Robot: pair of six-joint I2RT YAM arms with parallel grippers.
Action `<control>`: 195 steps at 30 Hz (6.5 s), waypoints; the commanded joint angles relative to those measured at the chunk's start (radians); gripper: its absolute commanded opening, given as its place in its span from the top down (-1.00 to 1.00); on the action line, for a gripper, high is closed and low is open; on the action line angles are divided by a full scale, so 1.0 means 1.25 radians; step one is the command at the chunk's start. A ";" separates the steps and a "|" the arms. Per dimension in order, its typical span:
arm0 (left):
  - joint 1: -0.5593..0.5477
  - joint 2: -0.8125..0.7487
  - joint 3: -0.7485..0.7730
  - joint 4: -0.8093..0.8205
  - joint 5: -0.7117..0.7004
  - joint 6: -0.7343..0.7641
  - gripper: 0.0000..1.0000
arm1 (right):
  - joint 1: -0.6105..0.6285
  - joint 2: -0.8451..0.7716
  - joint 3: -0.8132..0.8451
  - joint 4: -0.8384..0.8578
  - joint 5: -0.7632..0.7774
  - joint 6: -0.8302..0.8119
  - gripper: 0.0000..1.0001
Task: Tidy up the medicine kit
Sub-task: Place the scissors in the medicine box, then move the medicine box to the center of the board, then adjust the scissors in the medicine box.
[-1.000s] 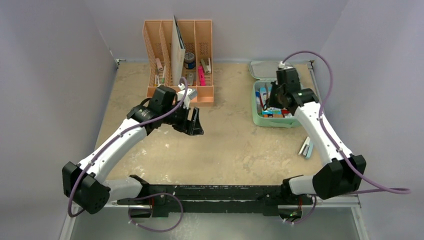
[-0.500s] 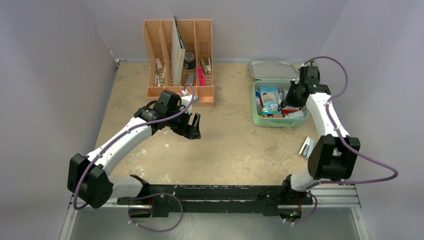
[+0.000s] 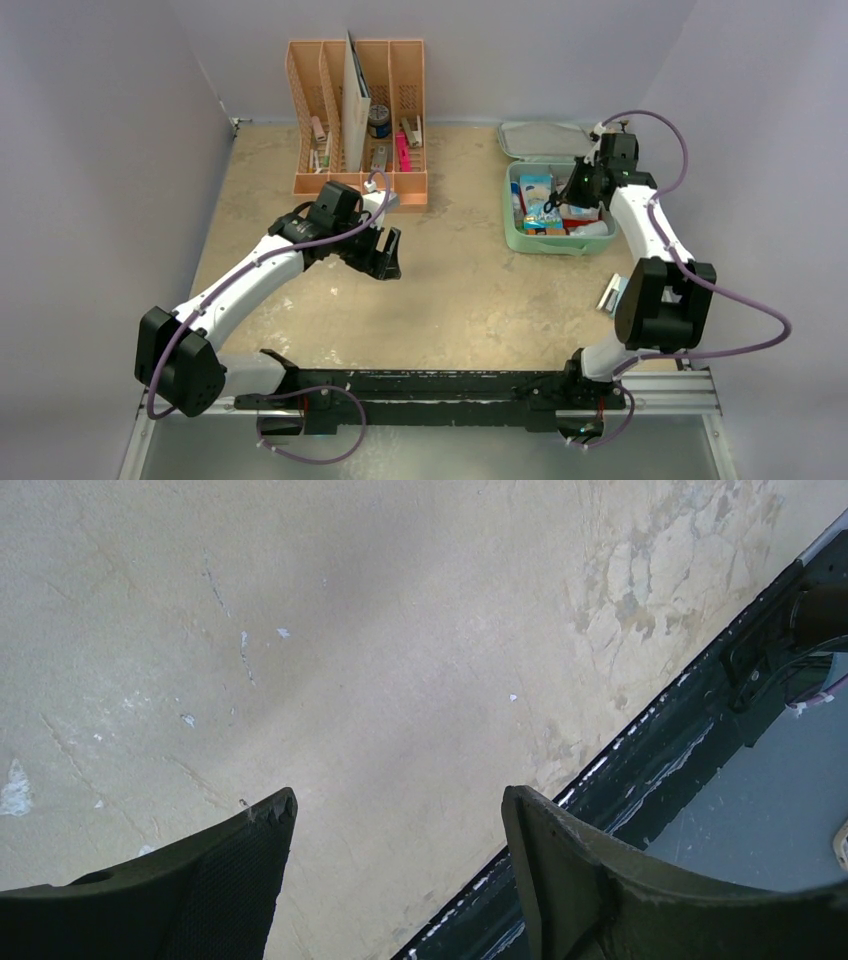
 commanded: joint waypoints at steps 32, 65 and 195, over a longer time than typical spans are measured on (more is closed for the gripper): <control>0.001 -0.021 -0.011 -0.005 -0.020 0.027 -0.74 | -0.007 0.073 0.124 -0.126 0.083 -0.002 0.38; 0.001 -0.055 -0.014 -0.009 -0.098 0.031 -0.77 | 0.054 0.296 0.182 -0.115 0.088 -0.049 0.63; -0.002 -0.159 -0.027 -0.019 -0.233 0.026 -0.91 | 0.293 -0.116 -0.273 0.166 0.304 0.657 0.21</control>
